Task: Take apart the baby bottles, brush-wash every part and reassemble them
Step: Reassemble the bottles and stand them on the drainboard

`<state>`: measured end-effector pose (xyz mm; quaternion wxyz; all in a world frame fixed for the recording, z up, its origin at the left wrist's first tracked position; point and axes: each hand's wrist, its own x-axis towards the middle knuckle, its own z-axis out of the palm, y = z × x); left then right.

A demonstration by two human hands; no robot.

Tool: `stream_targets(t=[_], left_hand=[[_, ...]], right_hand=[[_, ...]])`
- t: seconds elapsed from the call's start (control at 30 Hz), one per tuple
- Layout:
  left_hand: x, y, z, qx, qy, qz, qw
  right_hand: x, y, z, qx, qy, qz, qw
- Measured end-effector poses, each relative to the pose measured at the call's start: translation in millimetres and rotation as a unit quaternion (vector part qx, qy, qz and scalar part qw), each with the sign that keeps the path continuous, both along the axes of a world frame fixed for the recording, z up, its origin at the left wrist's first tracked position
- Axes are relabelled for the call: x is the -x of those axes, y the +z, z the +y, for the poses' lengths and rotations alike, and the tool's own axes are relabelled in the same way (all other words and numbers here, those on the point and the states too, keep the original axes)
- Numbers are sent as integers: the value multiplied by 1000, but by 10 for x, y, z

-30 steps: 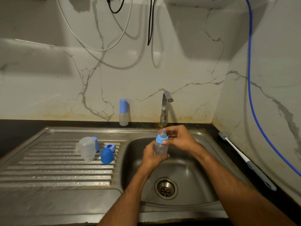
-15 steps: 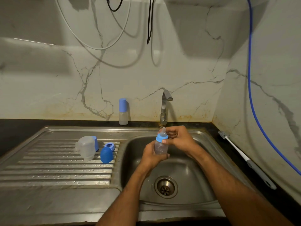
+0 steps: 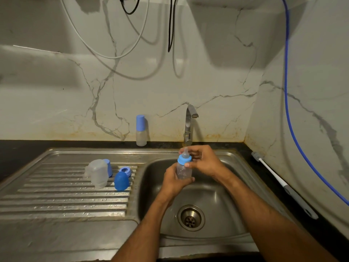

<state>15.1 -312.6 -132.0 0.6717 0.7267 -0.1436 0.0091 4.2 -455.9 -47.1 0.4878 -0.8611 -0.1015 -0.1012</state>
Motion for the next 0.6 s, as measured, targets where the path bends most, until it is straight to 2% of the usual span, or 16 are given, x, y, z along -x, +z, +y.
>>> stream_targets(t=[0.2,0.3,0.47,0.6], left_hand=[[-27,-35,-7,-17,2,3,1000],[-8,-40,-6,-14,-9,7,1000],[-9,-9,1,8,-77,44,996],[-15,5,-43,1,-57,17,998]], right_hand=[[21,-184,103,-15,-96,-60,993],[10,-153,31,-17,-69,-36,997],[14,22,-158,-16,51,41,998],[17,-23,-87,-59,-7,13,998]])
